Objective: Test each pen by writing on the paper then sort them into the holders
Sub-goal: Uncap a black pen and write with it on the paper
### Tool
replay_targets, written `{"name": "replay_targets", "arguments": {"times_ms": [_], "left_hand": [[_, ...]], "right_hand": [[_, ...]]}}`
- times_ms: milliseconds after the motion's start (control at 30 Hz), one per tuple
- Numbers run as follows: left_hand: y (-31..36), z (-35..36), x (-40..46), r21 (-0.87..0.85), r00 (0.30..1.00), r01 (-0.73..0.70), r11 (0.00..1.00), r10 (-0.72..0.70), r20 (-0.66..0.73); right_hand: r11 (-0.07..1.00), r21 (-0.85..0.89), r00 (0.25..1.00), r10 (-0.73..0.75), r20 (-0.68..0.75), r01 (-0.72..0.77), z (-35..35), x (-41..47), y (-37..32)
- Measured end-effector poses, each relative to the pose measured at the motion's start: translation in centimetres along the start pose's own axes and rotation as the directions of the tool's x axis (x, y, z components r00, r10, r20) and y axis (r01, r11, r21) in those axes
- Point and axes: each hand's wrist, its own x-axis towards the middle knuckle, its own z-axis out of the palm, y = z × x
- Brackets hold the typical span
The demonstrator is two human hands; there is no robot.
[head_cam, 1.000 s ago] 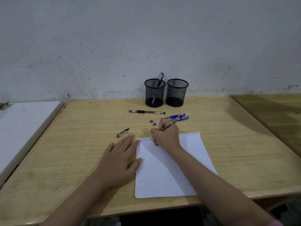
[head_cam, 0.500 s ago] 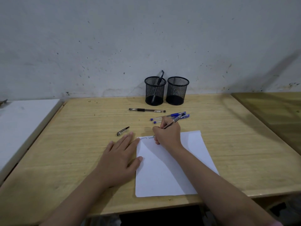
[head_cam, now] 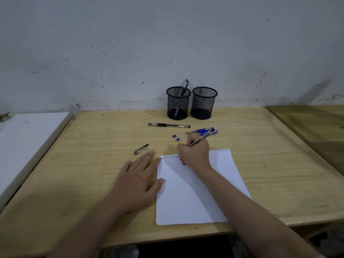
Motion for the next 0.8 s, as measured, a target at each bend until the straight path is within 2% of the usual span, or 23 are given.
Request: {"name": "replay_targets", "arguments": {"times_ms": [133,633,800], "left_hand": [[0.09,-0.12,-0.03,-0.013,1.0,0.0,1.0,0.0,-0.01],[-0.02,0.13,-0.02,-0.031,1.0,-0.016,0.999,0.016,-0.007],[-0.2,0.16,0.16,-0.069,0.996,-0.045,0.997,0.04,-0.076]], "right_hand": [[0.999,-0.023,0.999,-0.04,-0.017,0.04,-0.02,-0.03,0.02],[0.998,-0.055,0.998,-0.027,-0.063,0.024,0.04,0.46,0.76],[1.0,0.0,0.986,-0.026,-0.164,0.026,-0.05,0.49,0.84]]}}
